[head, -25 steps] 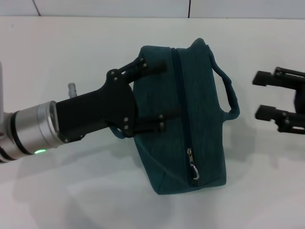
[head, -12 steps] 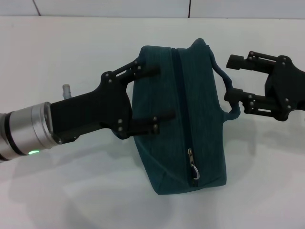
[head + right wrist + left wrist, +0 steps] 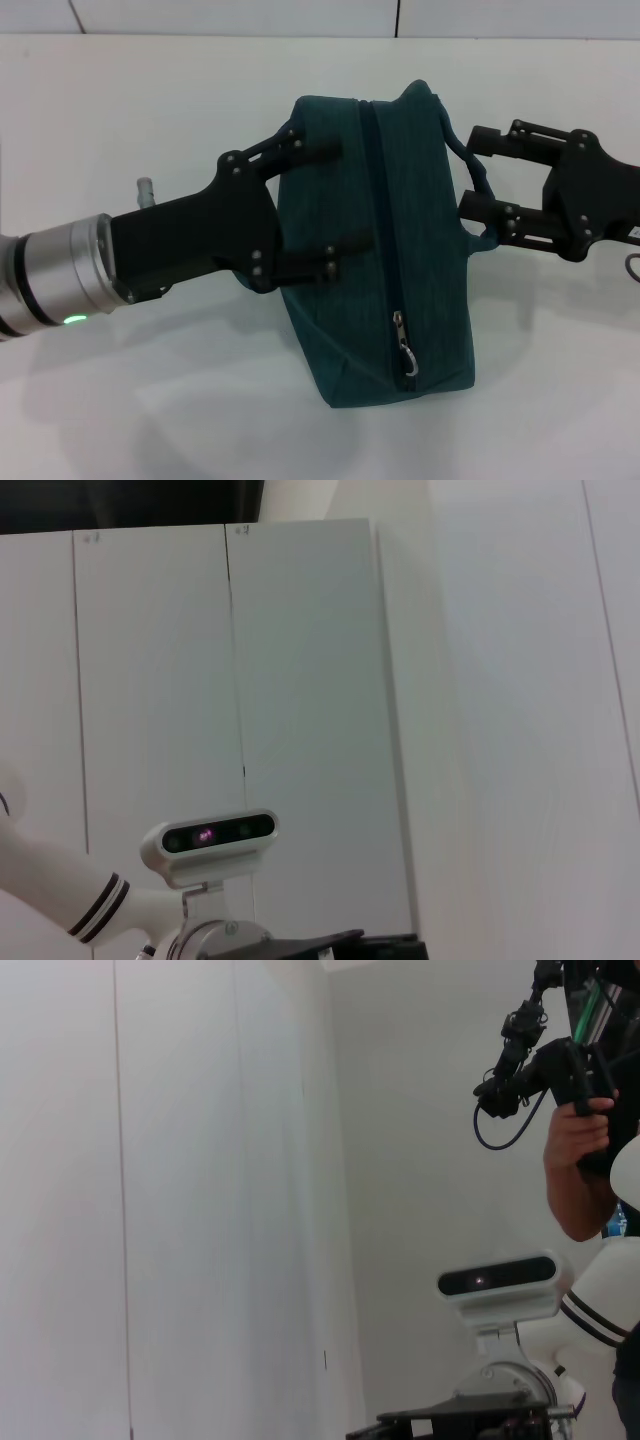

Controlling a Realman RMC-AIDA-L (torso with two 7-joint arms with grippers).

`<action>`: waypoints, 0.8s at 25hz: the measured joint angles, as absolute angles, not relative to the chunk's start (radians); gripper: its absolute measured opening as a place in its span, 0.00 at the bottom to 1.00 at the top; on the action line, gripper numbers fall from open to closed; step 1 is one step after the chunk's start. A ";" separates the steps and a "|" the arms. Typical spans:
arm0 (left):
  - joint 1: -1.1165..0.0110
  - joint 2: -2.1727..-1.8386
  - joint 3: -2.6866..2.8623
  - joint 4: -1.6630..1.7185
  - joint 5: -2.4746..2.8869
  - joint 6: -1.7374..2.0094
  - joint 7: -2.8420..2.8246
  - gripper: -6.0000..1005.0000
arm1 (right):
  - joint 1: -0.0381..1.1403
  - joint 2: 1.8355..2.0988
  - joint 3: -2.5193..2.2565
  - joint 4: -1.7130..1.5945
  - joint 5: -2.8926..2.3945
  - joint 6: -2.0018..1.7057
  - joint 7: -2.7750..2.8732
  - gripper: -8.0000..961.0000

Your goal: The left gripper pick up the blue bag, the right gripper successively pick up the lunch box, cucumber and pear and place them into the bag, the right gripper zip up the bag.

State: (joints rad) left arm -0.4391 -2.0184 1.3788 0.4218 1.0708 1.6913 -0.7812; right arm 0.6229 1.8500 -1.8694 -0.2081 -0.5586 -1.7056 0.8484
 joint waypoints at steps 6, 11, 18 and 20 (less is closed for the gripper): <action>-0.437 -2.025 1.375 0.422 1.071 1.691 -0.771 0.87 | 0.618 1.859 -1.868 -0.243 -0.575 -1.699 0.839 0.70; -0.438 -2.026 1.375 0.419 1.071 1.686 -0.769 0.87 | 0.617 1.864 -1.868 -0.273 -0.616 -1.688 0.815 0.70; -0.440 -2.025 1.372 0.415 1.071 1.679 -0.752 0.87 | 0.617 1.876 -1.868 -0.276 -0.620 -1.671 0.782 0.70; -0.440 -2.026 1.372 0.414 1.071 1.675 -0.738 0.87 | 0.617 1.876 -1.867 -0.276 -0.620 -1.670 0.780 0.70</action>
